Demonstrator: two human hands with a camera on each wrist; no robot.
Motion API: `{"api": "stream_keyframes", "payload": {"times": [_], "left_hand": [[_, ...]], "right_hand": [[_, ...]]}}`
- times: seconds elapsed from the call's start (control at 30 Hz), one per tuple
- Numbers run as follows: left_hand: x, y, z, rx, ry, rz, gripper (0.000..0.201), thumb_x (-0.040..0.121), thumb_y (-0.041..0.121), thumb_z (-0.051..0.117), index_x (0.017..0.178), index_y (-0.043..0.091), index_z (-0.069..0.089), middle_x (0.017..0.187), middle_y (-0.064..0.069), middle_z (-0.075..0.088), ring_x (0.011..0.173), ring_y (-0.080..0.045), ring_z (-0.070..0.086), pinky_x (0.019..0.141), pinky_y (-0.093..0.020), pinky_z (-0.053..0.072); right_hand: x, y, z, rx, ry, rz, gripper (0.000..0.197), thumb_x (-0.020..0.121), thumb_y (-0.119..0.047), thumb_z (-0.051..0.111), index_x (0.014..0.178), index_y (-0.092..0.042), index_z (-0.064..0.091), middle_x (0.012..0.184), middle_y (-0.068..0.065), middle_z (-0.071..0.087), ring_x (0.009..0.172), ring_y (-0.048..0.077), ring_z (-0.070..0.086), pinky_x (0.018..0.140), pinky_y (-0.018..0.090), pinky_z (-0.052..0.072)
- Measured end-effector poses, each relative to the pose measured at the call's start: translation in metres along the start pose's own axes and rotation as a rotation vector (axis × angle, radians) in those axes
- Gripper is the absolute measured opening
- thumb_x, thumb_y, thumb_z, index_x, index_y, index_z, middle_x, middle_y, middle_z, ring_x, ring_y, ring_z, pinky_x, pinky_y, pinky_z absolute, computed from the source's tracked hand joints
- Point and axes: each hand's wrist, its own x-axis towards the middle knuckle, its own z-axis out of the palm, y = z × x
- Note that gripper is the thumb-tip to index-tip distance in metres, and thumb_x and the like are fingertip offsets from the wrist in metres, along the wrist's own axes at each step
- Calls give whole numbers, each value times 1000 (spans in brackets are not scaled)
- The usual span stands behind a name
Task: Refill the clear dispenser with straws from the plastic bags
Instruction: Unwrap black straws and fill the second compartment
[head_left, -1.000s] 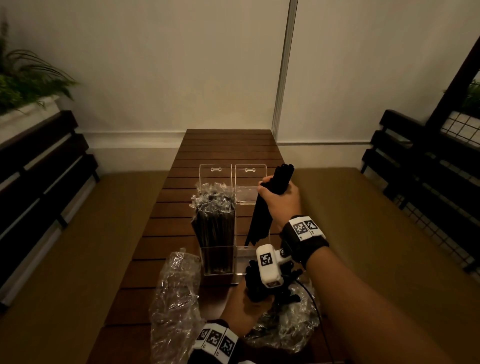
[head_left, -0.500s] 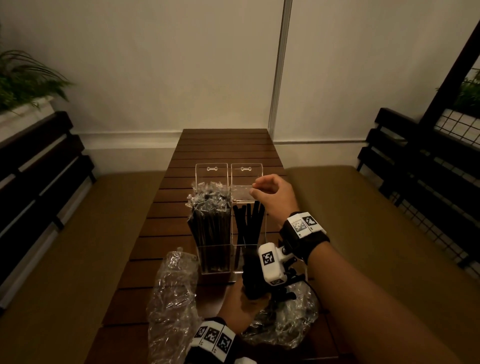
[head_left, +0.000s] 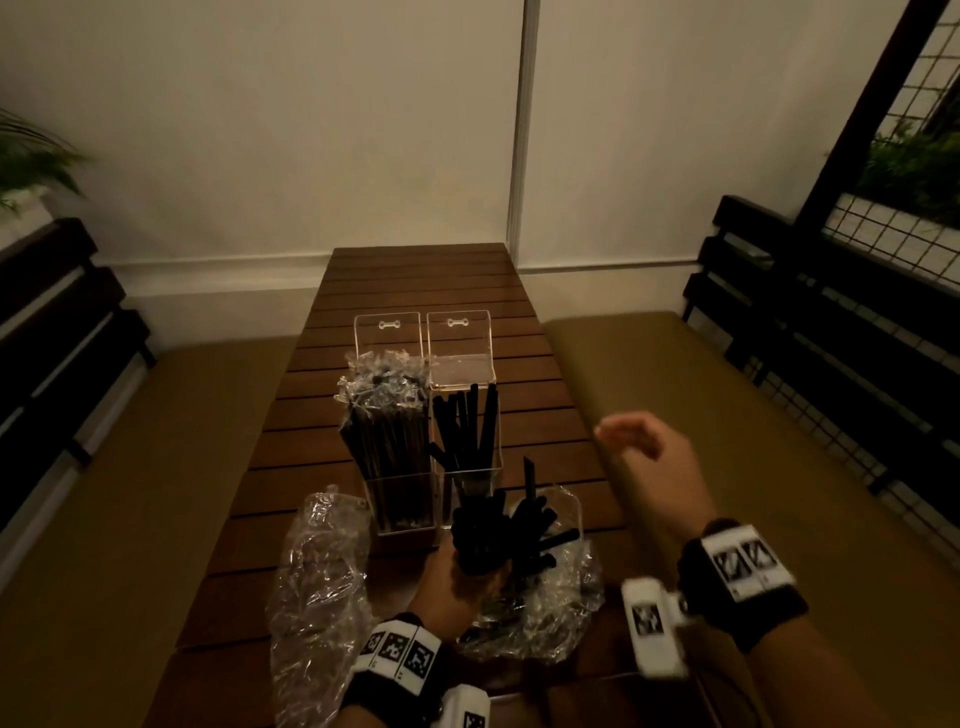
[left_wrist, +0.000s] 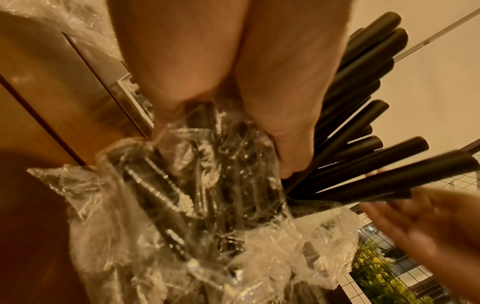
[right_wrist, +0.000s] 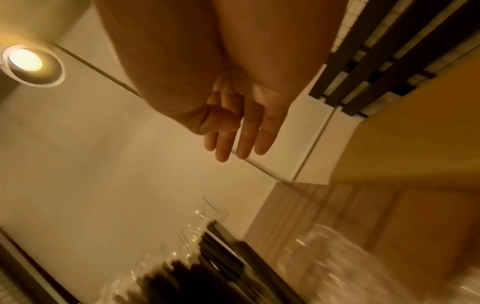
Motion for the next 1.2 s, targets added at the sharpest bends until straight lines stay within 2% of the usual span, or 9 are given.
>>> {"api": "stream_keyframes", "payload": {"times": [0.1, 0.33, 0.43, 0.53, 0.63, 0.8, 0.9, 1.07, 1.2], "left_hand": [[1, -4, -2, 53, -1, 13, 30, 89, 6, 66, 102, 32, 55, 99, 12, 65, 91, -1, 63, 72, -12, 52], [4, -17, -7, 153, -24, 0, 33, 88, 15, 68, 111, 34, 55, 110, 16, 62, 102, 1, 60, 82, -14, 48], [5, -20, -9, 183, -55, -10, 55, 75, 45, 69, 124, 22, 56, 117, 12, 63, 106, 1, 61, 87, -17, 51], [6, -22, -8, 192, -35, -27, 37, 88, 13, 67, 123, 20, 55, 114, 9, 61, 106, -4, 60, 83, -14, 50], [3, -22, -10, 215, -39, -24, 34, 89, 8, 66, 114, 28, 56, 111, 12, 62, 104, -1, 60, 91, -19, 52], [-2, -26, -14, 198, -14, -2, 32, 89, 7, 67, 113, 24, 56, 108, 11, 61, 100, 0, 59, 76, -6, 47], [-3, -30, -16, 217, -16, 2, 33, 89, 9, 66, 120, 14, 57, 113, 5, 63, 101, 1, 59, 77, -4, 47], [-3, -29, -19, 215, -13, -15, 35, 88, 11, 68, 121, 15, 59, 115, 4, 65, 108, -8, 62, 90, -19, 52], [-6, -30, -20, 216, -2, -26, 33, 88, 14, 69, 120, 15, 59, 109, 9, 64, 101, 0, 61, 79, -9, 48]], "right_hand": [[-37, 40, 4, -52, -125, 103, 48, 89, 6, 54, 119, -32, 59, 126, -15, 61, 122, 5, 55, 100, 26, 45], [-74, 56, 38, -92, -329, 61, 89, 71, -47, 83, 145, -43, 33, 137, -30, 39, 125, -7, 39, 106, 25, 36], [-67, 51, 55, -111, -284, 9, 74, 73, -46, 81, 137, -41, 44, 131, -27, 49, 121, -10, 45, 102, 22, 40], [-61, 51, 68, -109, -250, -33, 41, 85, -26, 74, 118, -41, 54, 113, -25, 56, 107, -19, 50, 94, 11, 45], [-54, 53, 74, -146, -193, -107, 22, 90, -17, 67, 106, -32, 64, 103, -19, 61, 97, -12, 56, 86, 13, 49], [-44, 60, 80, -148, -278, -165, 34, 84, -19, 65, 112, -37, 62, 105, -17, 67, 99, -3, 63, 85, 16, 52], [-39, 59, 82, -162, -292, -173, 32, 87, -20, 64, 91, -51, 59, 91, -15, 67, 85, -1, 63, 76, 18, 52], [-39, 52, 85, -135, -240, -180, 21, 92, -26, 63, 79, -40, 54, 82, -7, 63, 77, 3, 61, 67, 16, 49], [-40, 40, 80, -41, -149, -142, 7, 93, -28, 63, 89, -34, 64, 85, -4, 69, 81, 4, 66, 73, 25, 56]]}}
